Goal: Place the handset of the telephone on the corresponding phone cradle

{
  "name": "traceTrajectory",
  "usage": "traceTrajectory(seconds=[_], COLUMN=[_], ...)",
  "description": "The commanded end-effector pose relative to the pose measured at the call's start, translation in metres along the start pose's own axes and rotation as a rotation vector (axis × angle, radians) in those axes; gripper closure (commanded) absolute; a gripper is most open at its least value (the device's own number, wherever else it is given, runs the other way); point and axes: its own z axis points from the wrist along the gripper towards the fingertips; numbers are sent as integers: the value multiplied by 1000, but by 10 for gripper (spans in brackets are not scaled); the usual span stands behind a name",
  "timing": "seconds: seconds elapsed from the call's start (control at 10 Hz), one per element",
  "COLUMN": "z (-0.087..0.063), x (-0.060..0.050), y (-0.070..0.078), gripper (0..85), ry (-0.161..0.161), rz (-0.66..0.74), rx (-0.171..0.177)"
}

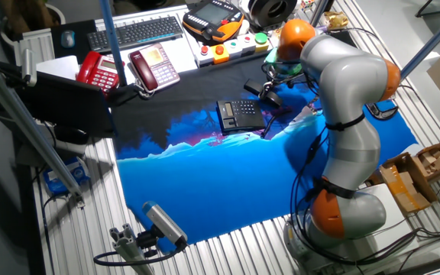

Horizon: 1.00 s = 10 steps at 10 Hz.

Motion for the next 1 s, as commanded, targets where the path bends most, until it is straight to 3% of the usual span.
traceTrajectory(seconds=[0.0,0.9], z=[0,-2], x=[0,1], y=[0,-1], gripper=[170,300], ry=[1,15], rz=[2,6], rx=[1,15])
